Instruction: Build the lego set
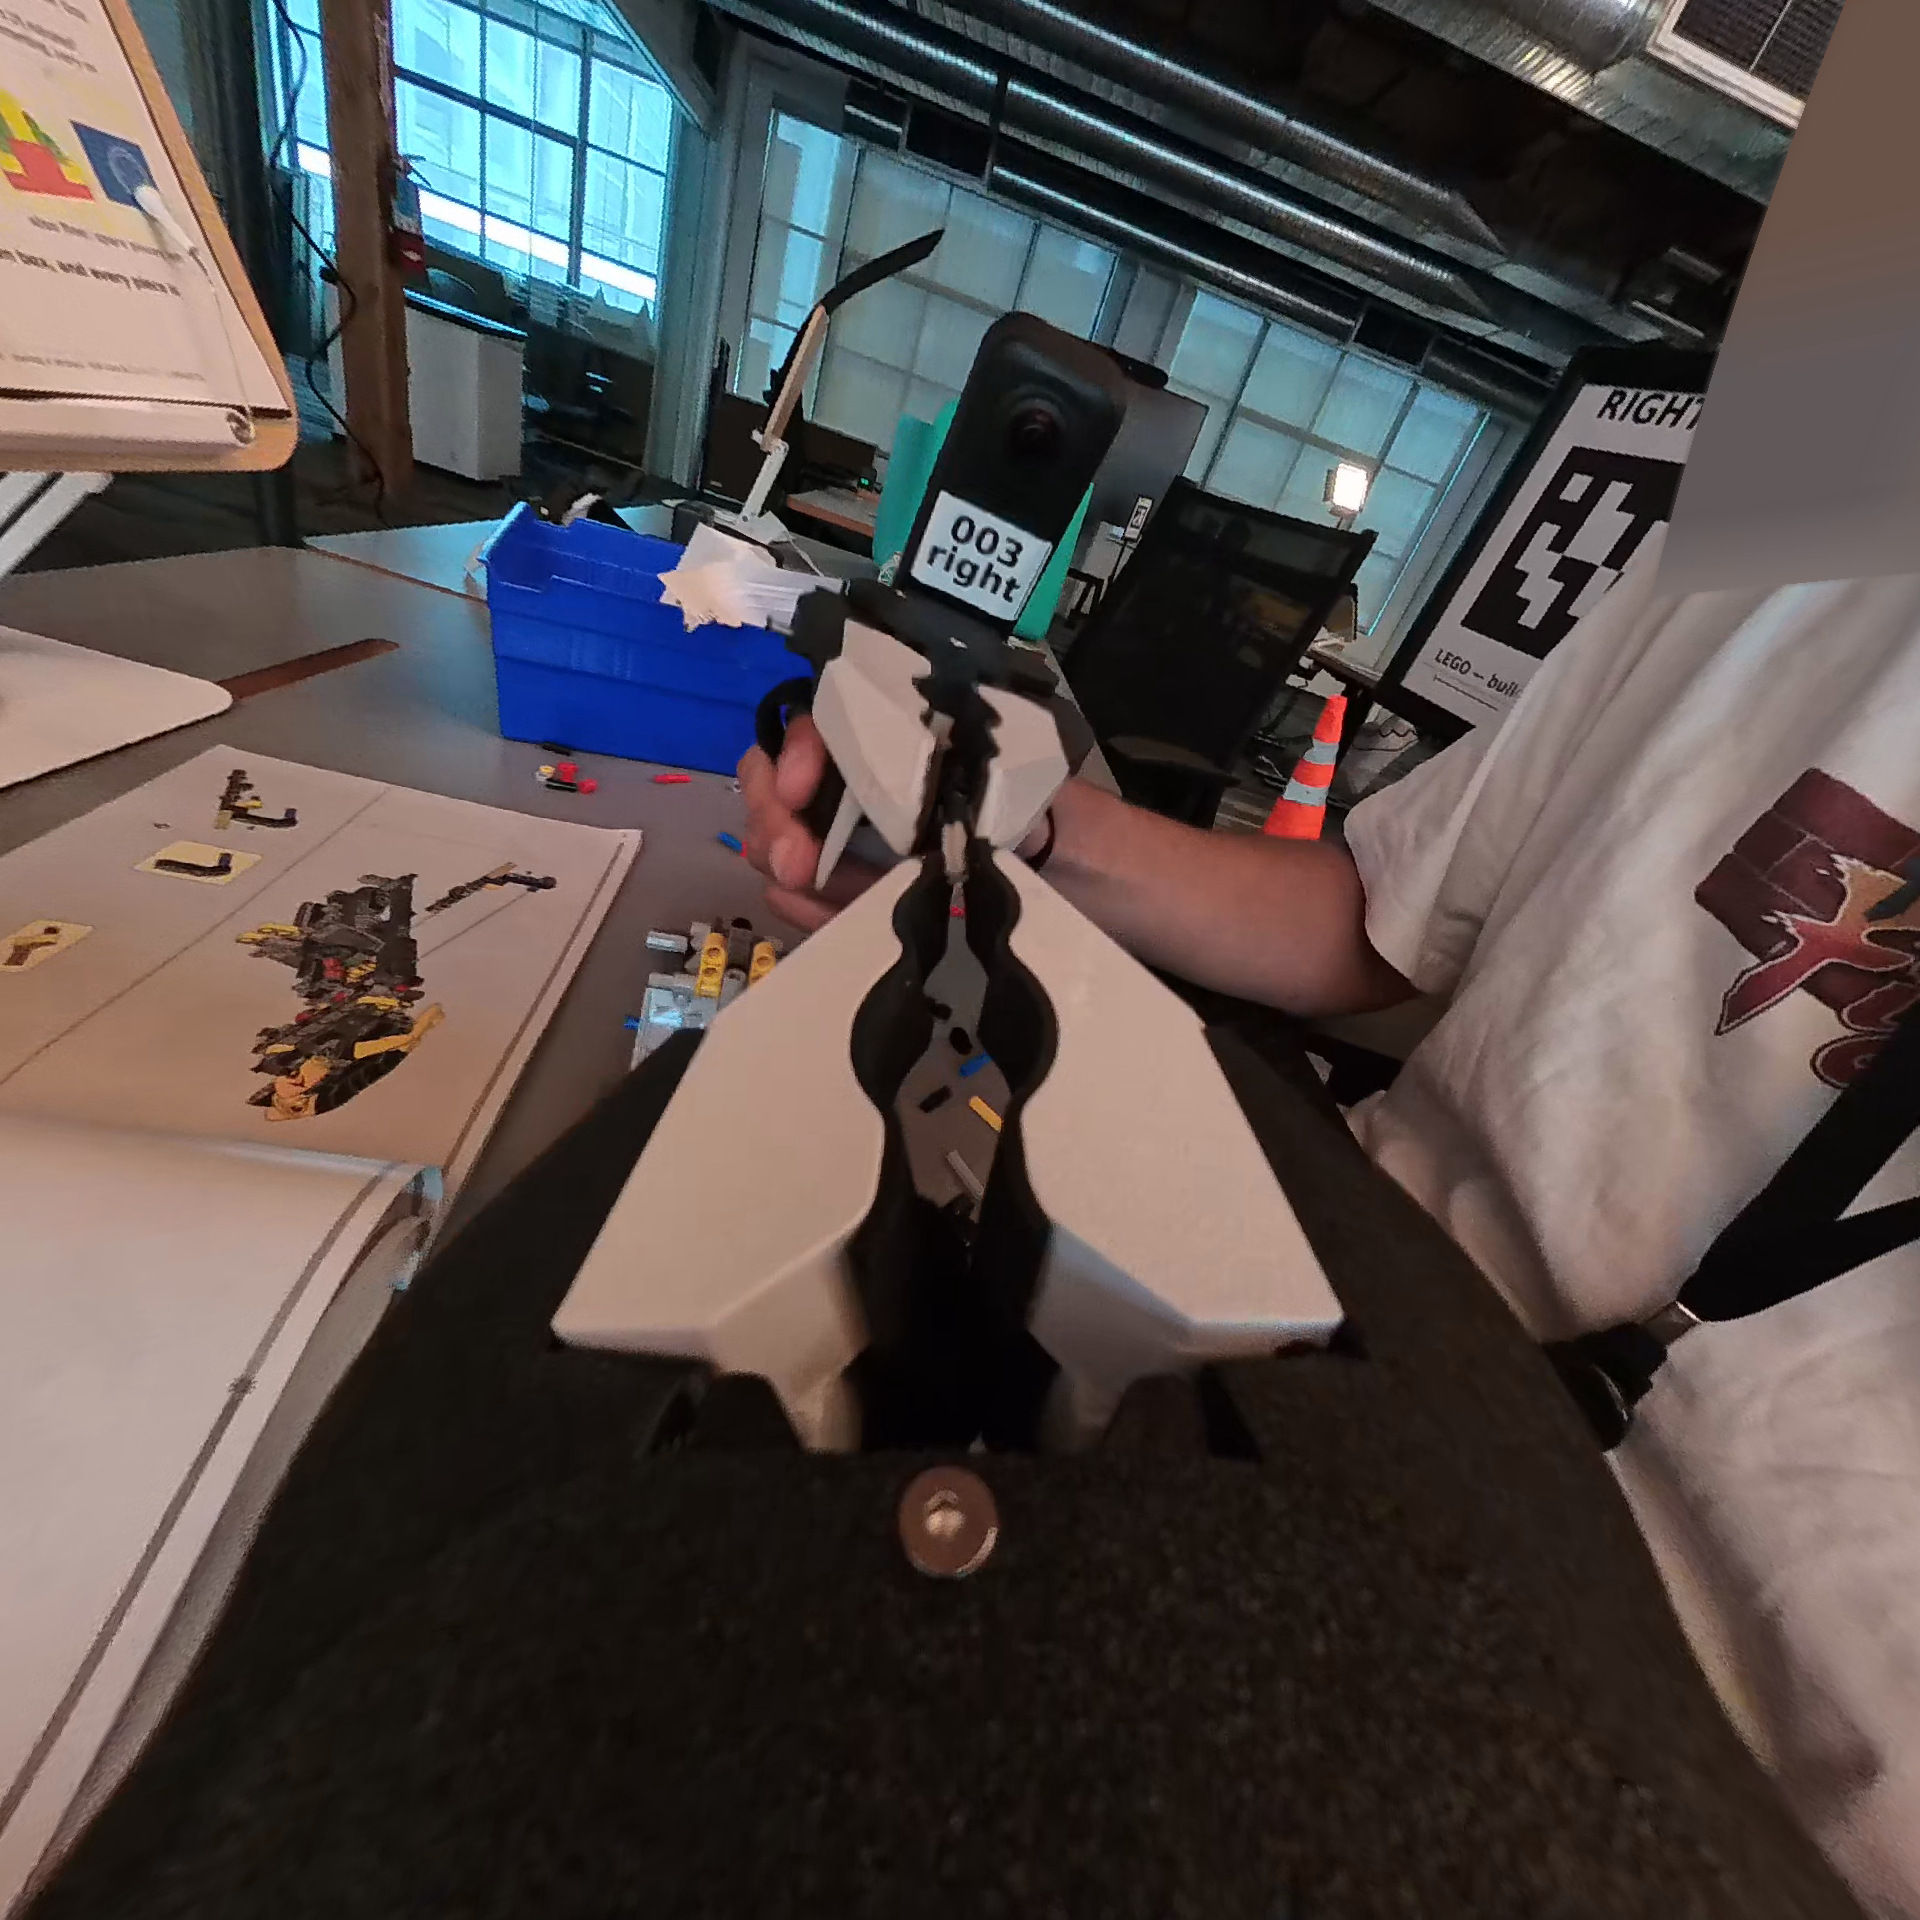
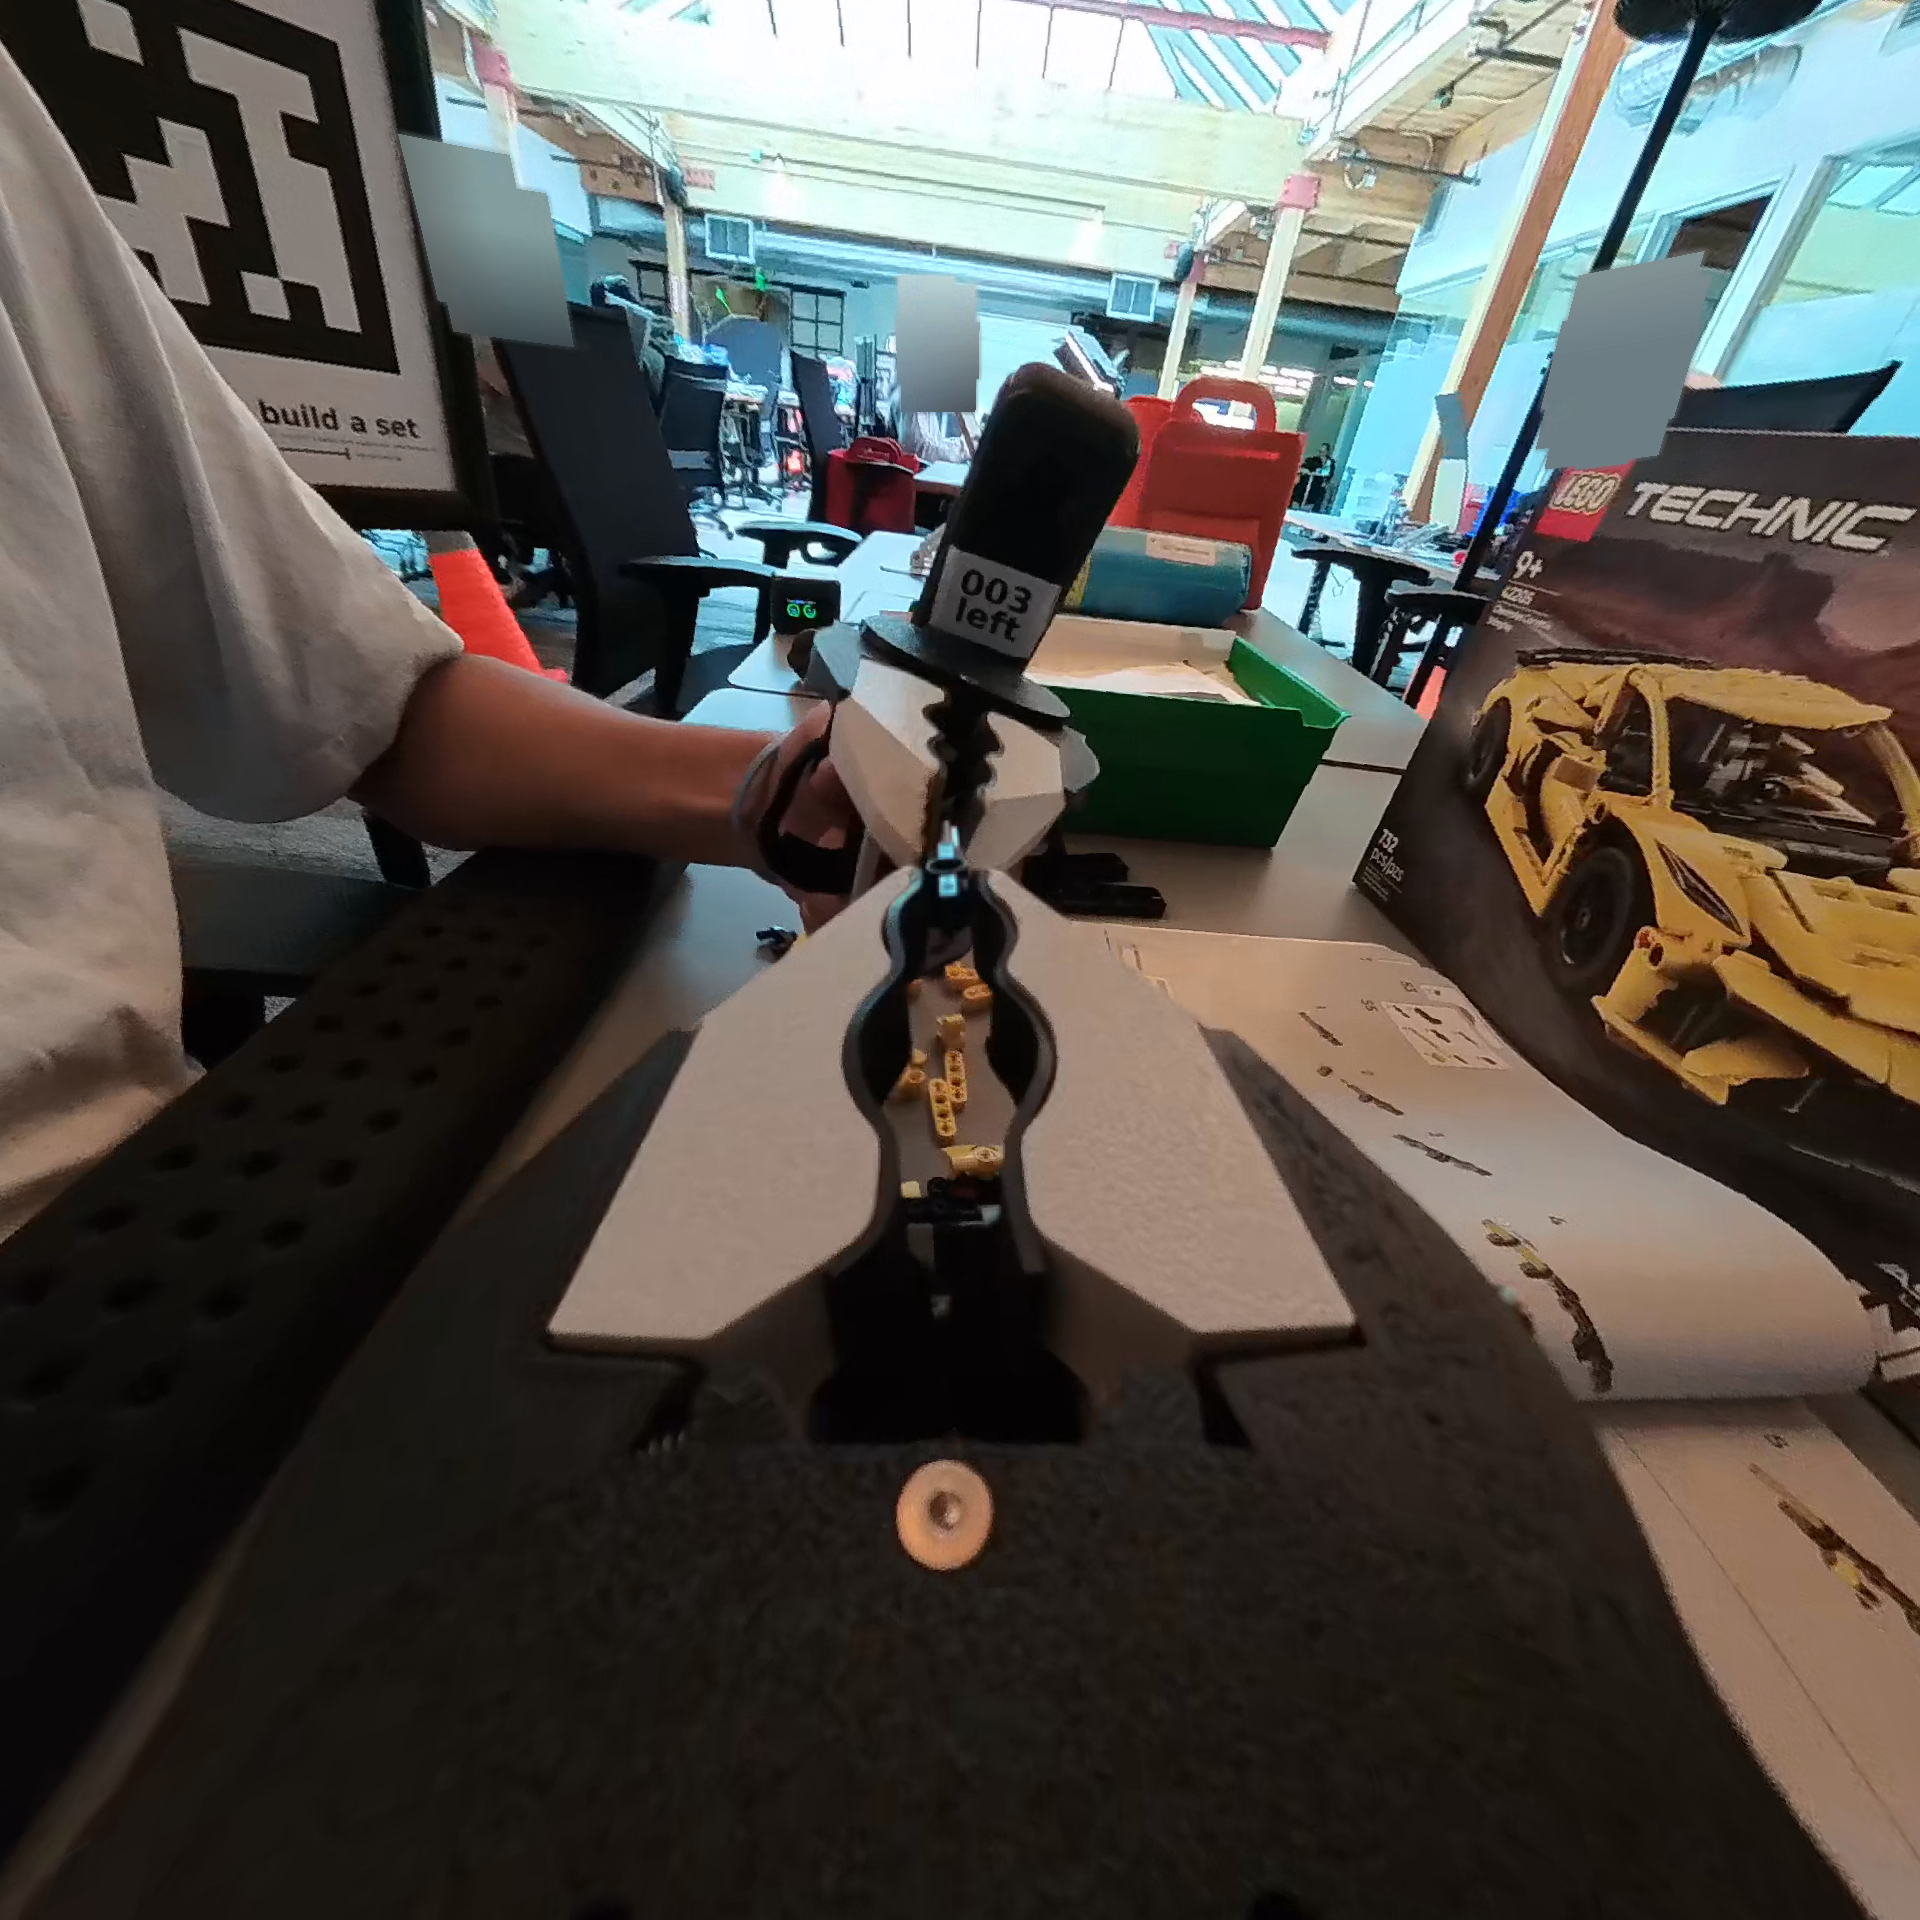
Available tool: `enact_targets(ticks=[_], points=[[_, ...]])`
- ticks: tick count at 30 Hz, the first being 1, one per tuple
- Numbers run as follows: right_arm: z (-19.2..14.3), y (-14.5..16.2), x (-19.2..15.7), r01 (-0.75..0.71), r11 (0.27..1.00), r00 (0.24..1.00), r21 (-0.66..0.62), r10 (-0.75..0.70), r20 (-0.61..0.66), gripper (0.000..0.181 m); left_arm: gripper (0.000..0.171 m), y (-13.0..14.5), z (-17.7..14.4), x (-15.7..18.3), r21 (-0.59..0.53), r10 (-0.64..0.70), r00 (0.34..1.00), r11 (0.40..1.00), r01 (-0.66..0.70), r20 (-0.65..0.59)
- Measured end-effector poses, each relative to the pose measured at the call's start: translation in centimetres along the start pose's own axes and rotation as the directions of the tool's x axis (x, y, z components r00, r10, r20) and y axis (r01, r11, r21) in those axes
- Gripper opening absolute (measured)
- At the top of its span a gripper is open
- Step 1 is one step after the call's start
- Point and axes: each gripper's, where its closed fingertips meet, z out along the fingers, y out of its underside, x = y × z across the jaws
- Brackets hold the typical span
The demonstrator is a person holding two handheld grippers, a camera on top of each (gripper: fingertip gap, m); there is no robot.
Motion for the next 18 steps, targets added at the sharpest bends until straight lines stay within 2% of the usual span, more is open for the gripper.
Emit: enact_targets(ticks=[2, 18], points=[[0.02, 0.56, 0.26, 0.009, 0.999, 1.000, -0.031, -0.009, -0.015, 0.006, 0.001, 0.07, -0.03, -0.13, -0.007, 0.007, 1.000, 1.000, -0.007, 0.010], [-0.18, -0.31, 0.29, -0.018, 1.000, 1.000, 0.023, 0.018, -0.009, 0.007, 0.000, 0.01, -0.15, -0.28, -0.011, 0.031, 0.999, 0.999, -0.031, 0.028]])
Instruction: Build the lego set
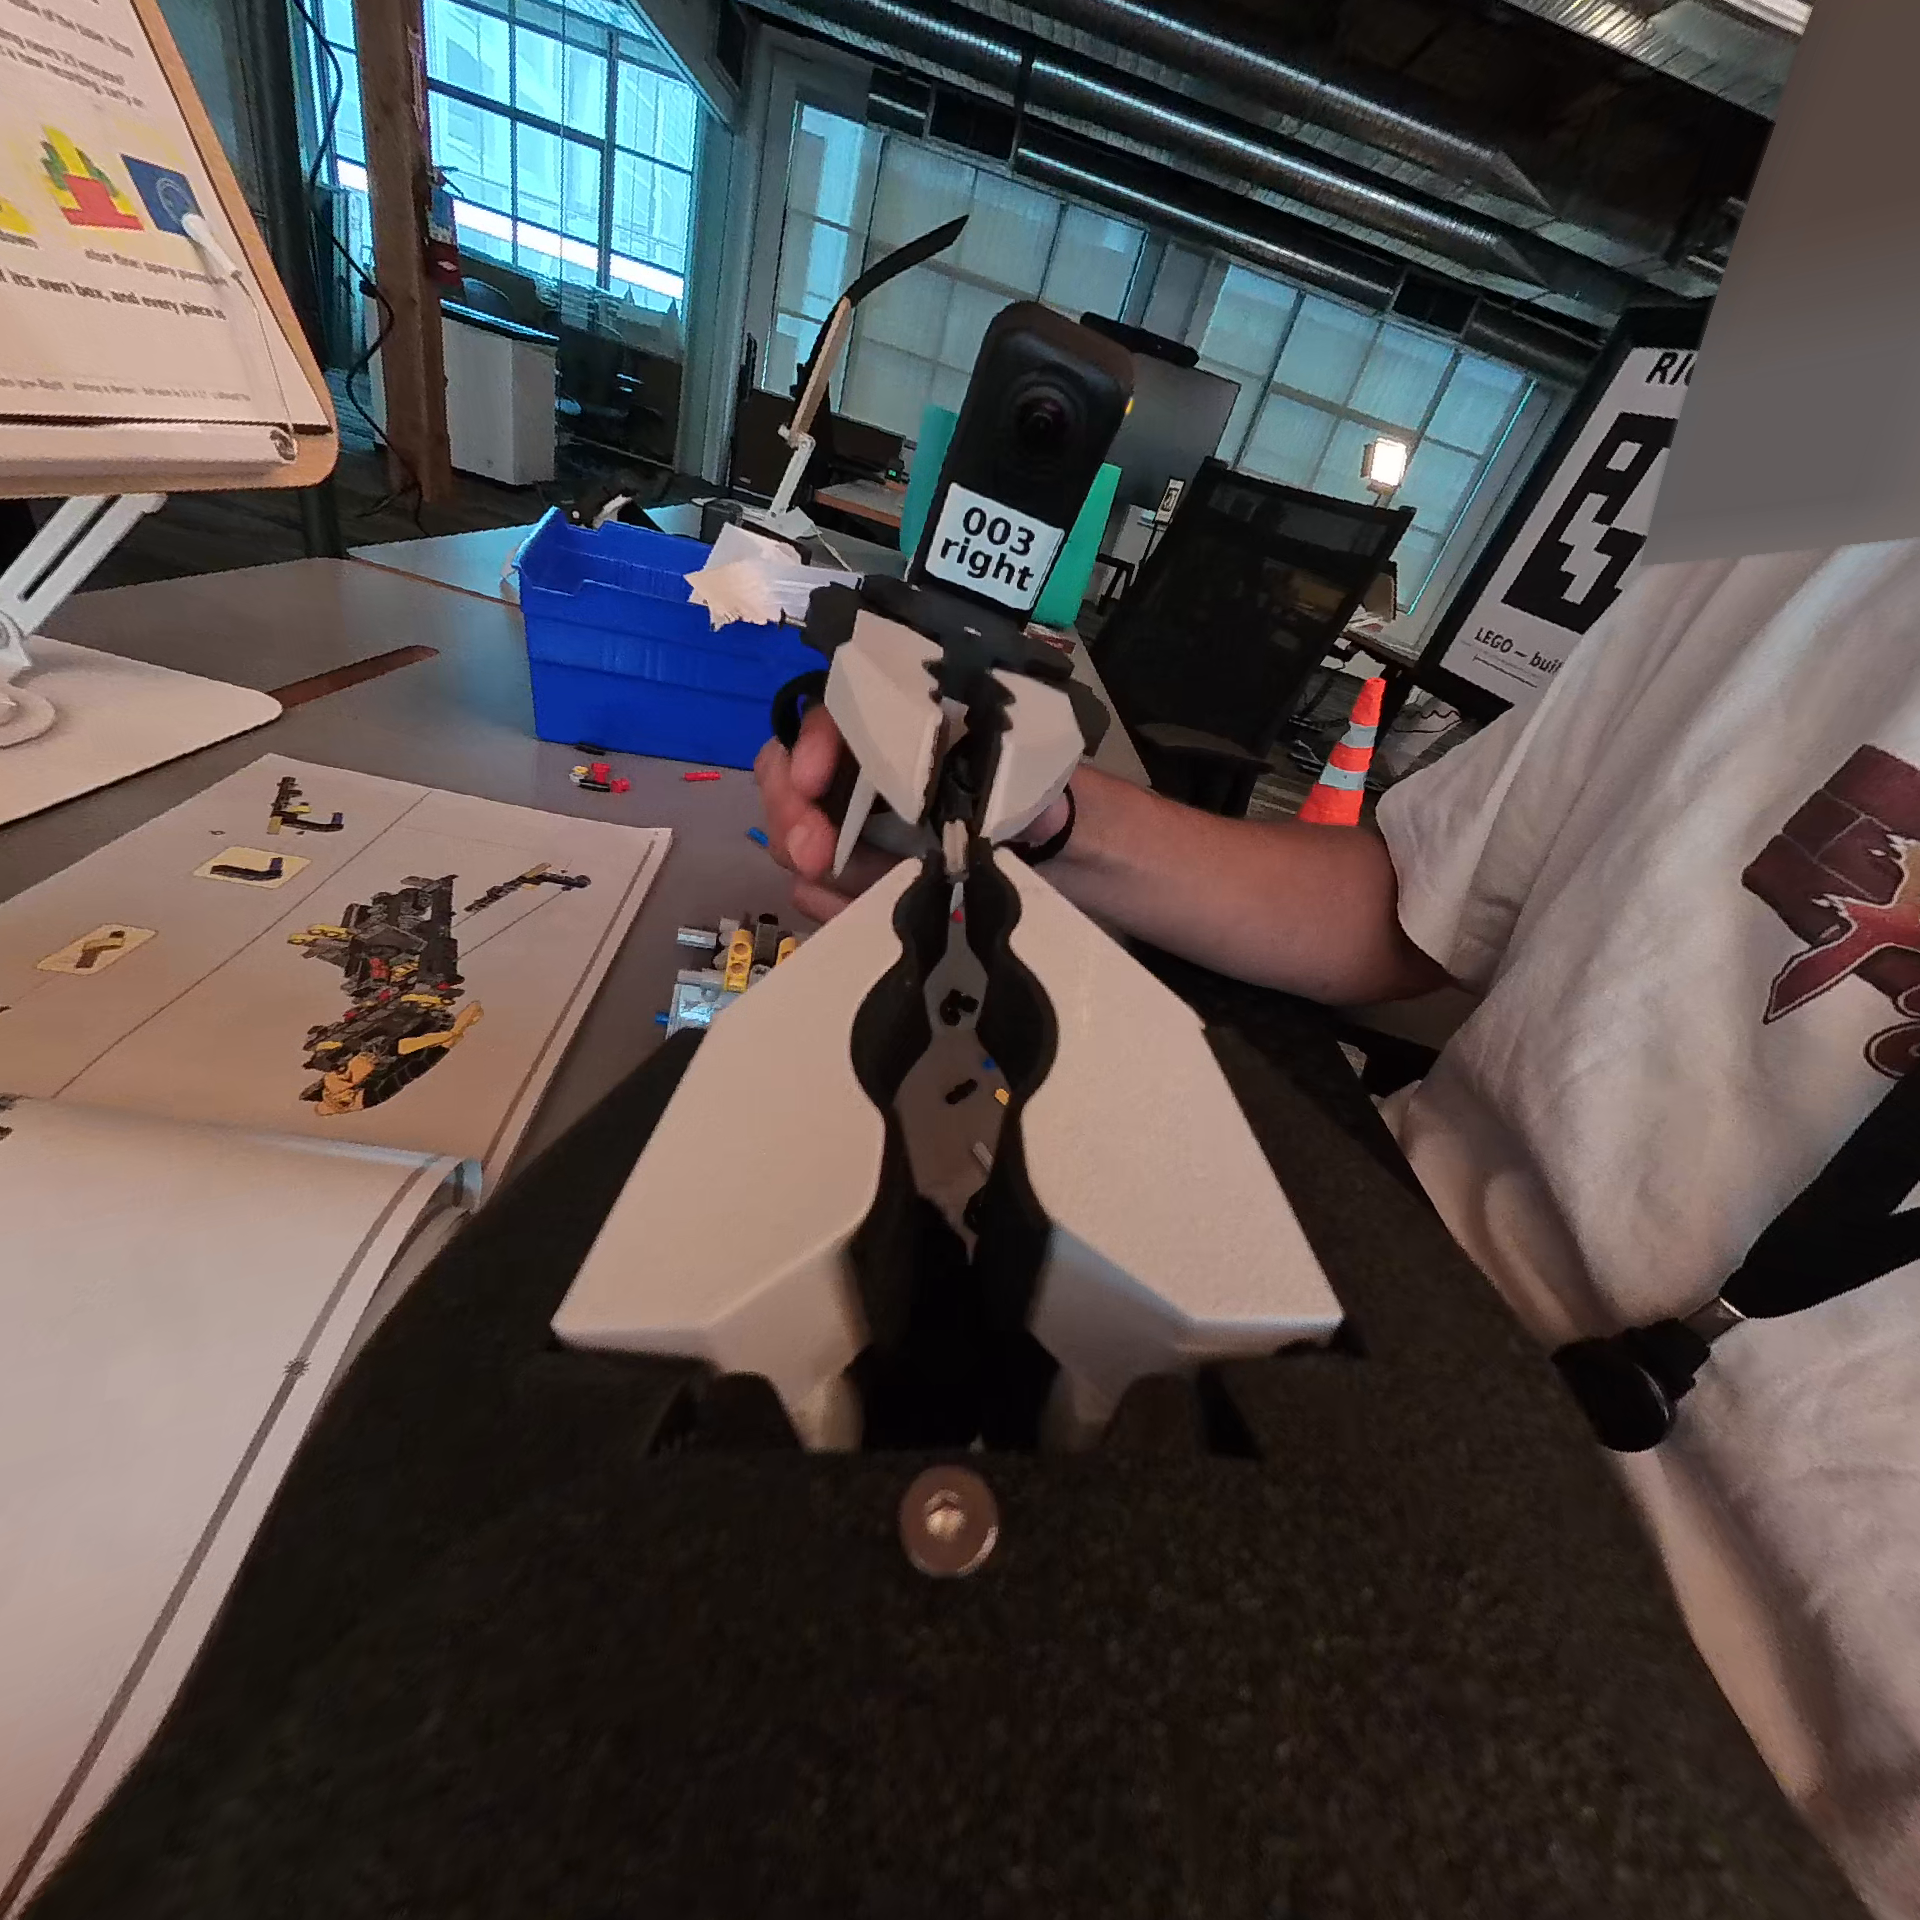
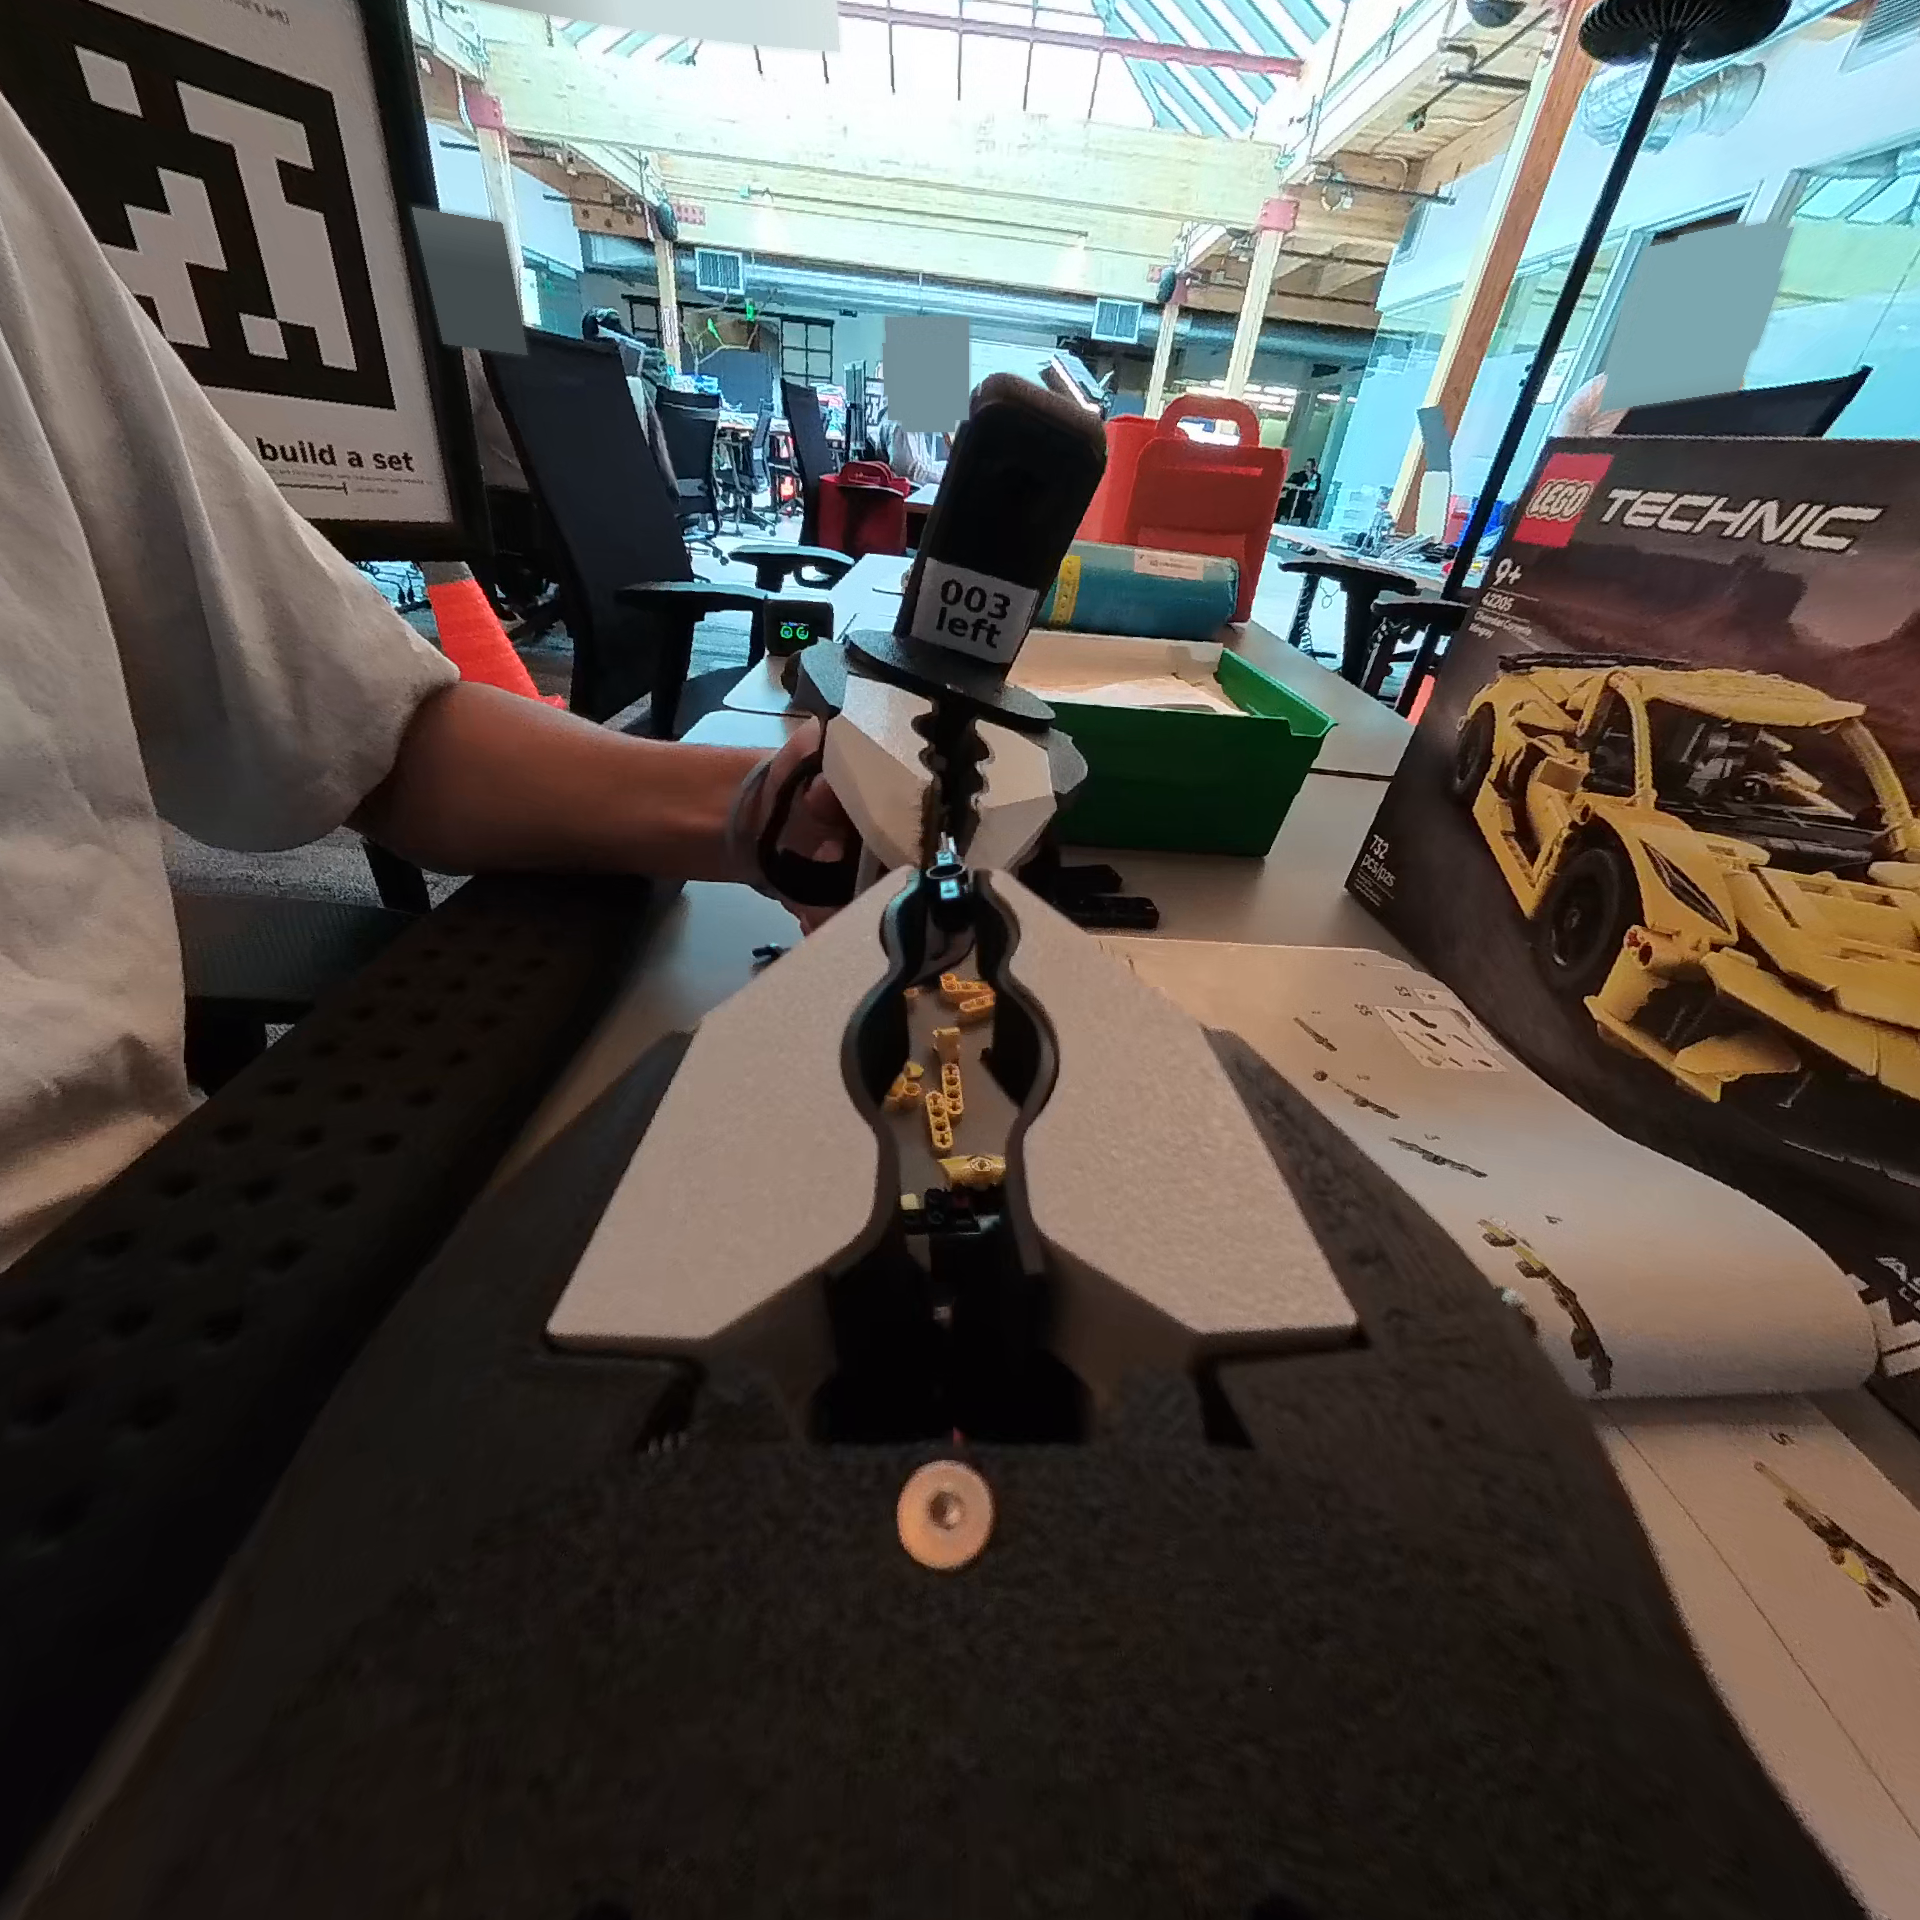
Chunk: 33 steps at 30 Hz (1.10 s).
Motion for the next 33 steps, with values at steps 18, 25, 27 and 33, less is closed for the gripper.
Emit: enact_targets(ticks=[18, 25, 27, 33], points=[[0.1, 0.1, 0.0, -0.018, 1.000, 1.000, -0.007, 0.019, 0.010, 0.006, 0.001, 0.1, 0.3, -0.1, 0.006, -0.019, 1.000, 1.000, 0.019, -0.004], [0.0, -0.1, -0.1, 0.002, 1.000, 1.000, -0.012, -0.002, 0.007, 0.006, 0.003, 0.5, -0.2, -0.3, -0.056, 0.027, 0.999, 0.998, -0.025, 0.030], [-0.8, -0.6, 0.5, 0.002, 1.000, 1.000, -0.013, -0.002, -0.017, 0.006, 0.008, 0.6, -1.1, -1.2, -0.102, 0.072, 0.992, 0.993, -0.062, 0.102], [-5.0, -0.9, 1.0, -0.106, 0.990, 0.978, -0.090, 0.088, -0.189, 0.006, 0.027, 4.2, -4.2, -2.0, -0.318, -0.038, 0.932, 0.935, 0.160, 0.360]])
